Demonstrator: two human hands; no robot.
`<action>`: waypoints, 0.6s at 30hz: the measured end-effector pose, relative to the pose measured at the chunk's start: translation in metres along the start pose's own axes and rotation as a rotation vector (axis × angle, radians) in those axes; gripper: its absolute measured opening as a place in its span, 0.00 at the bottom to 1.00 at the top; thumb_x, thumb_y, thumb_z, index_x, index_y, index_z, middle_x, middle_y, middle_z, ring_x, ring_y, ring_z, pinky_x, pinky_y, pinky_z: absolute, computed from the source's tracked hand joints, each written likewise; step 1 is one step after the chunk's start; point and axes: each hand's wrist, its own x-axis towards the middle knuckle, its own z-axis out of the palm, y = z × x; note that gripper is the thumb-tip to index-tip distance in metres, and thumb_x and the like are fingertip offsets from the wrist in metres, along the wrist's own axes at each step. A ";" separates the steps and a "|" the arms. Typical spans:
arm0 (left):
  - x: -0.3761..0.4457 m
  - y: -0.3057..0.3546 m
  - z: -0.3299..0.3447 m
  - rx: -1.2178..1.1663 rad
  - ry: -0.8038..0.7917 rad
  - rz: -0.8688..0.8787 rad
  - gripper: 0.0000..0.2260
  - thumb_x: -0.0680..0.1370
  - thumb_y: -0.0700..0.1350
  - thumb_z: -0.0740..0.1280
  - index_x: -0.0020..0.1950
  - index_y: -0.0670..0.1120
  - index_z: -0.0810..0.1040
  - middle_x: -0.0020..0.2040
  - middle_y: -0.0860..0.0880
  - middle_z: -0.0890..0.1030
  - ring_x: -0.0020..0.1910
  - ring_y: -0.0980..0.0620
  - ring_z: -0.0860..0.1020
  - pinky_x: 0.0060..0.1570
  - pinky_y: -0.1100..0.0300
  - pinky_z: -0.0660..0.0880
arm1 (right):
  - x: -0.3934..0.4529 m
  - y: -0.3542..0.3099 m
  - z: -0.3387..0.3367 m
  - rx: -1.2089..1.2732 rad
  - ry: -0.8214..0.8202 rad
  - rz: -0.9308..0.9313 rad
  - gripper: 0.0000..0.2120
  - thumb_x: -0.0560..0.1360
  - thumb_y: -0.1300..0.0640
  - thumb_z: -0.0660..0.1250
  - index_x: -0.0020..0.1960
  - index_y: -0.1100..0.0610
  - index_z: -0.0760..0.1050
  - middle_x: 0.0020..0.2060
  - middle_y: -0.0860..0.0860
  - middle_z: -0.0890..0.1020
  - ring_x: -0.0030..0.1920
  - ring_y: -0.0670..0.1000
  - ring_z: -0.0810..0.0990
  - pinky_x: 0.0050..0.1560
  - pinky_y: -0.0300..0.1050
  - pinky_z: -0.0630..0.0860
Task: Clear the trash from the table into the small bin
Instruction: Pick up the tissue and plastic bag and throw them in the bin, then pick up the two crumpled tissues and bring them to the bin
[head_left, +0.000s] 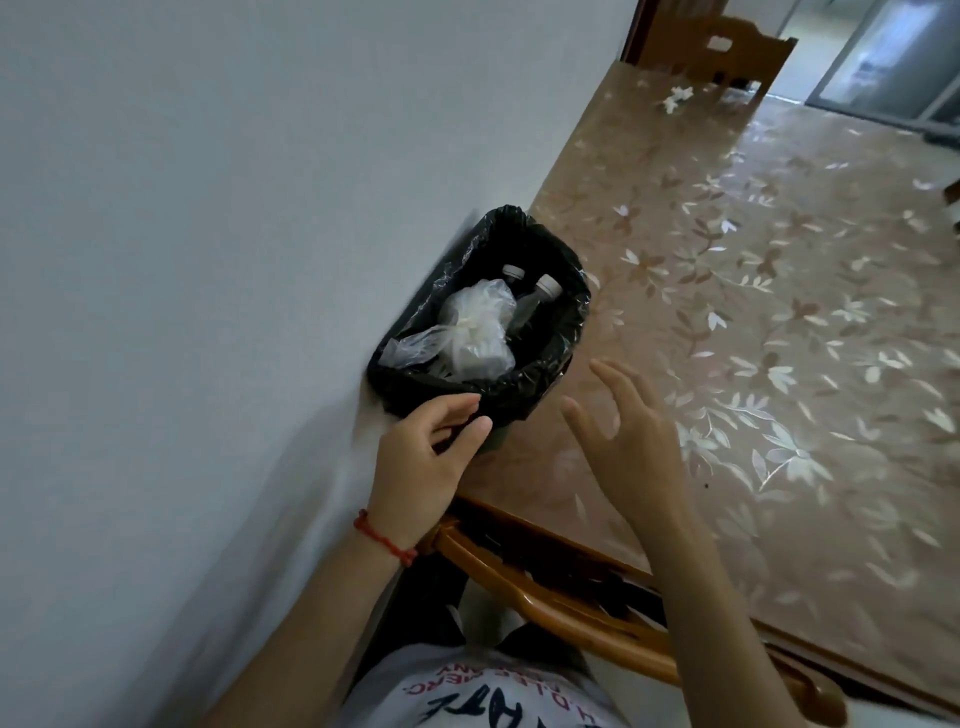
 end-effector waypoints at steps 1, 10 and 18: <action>-0.001 -0.002 0.004 0.105 -0.030 0.057 0.11 0.74 0.46 0.68 0.56 0.50 0.78 0.51 0.56 0.79 0.53 0.61 0.77 0.54 0.71 0.71 | -0.007 0.005 -0.002 -0.069 0.005 -0.010 0.25 0.74 0.48 0.65 0.67 0.56 0.68 0.67 0.52 0.70 0.67 0.52 0.67 0.63 0.43 0.63; -0.008 -0.010 0.055 0.769 -0.325 0.529 0.23 0.73 0.56 0.58 0.59 0.42 0.77 0.57 0.42 0.80 0.58 0.43 0.78 0.58 0.46 0.72 | -0.067 0.051 -0.019 -0.356 0.076 0.099 0.26 0.74 0.45 0.62 0.66 0.61 0.69 0.64 0.59 0.73 0.64 0.59 0.71 0.62 0.51 0.68; -0.017 0.002 0.125 0.939 -0.524 0.704 0.25 0.74 0.57 0.54 0.62 0.43 0.75 0.60 0.41 0.79 0.59 0.41 0.77 0.55 0.43 0.73 | -0.123 0.102 -0.058 -0.411 0.188 0.317 0.27 0.74 0.42 0.54 0.65 0.60 0.68 0.63 0.59 0.74 0.62 0.59 0.74 0.56 0.55 0.76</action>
